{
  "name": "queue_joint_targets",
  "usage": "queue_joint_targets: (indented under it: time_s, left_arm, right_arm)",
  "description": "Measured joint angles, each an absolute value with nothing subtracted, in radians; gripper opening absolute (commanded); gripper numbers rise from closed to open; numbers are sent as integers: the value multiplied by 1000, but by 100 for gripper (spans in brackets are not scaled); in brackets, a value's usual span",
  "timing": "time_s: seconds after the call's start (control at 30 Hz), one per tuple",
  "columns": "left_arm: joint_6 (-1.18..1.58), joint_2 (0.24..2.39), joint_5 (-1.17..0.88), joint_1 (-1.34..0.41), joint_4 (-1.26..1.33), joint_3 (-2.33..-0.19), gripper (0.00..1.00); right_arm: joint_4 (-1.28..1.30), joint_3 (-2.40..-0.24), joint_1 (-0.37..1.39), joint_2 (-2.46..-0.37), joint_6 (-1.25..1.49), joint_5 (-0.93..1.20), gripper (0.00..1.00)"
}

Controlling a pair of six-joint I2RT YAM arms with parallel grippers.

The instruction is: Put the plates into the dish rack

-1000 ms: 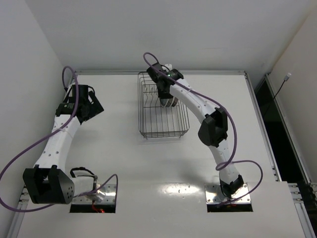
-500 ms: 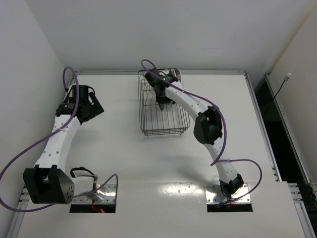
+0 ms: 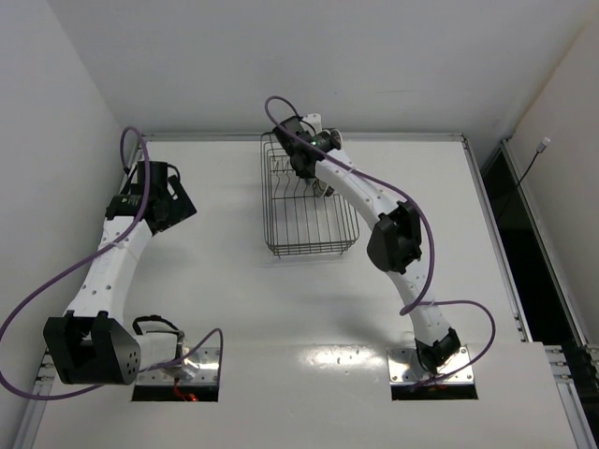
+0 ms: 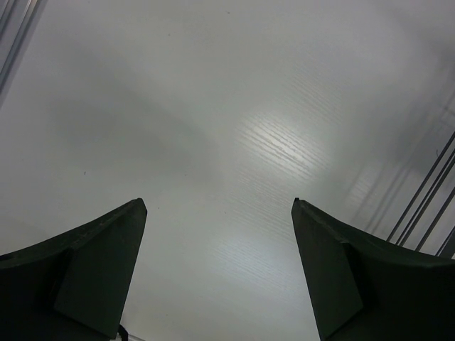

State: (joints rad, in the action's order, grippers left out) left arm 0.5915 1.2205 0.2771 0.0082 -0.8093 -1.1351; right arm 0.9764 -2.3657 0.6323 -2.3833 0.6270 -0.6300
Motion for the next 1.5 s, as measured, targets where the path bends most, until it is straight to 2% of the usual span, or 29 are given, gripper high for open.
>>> queue_joint_targets:
  time_s: [0.43,0.63,0.73,0.77,0.87,0.93,1.5]
  left_arm:
    - [584,1236,277,8,-822,-1126,81]
    - [584,1248,278,8,-822,-1125,81]
    - [584,1248,279,8,-823,-1124,81]
    - [584,1248,281,8,-823,-1124,81]
    - [584,1248,284,8,-825,-1124,81]
    - [584,1248,285,8,-828,-1124,81]
    - [578,1248,294,8,-838,-1118,81]
  right_arm:
    - [807,-2387,629,-2443,571,-639,9]
    - [739,-2387,628,-2472,549,-635,23]
    - [728,-2387,624,-2488,552,-619,26]
    - [726,-2387,624,-2494,553,-617,23]
    - [732,-2386,627,-2502,555,-635,6]
    - [723,-2384,627,-2500,563,-648,0]
    - [701,-2378,638,-2500,564,-759,0]
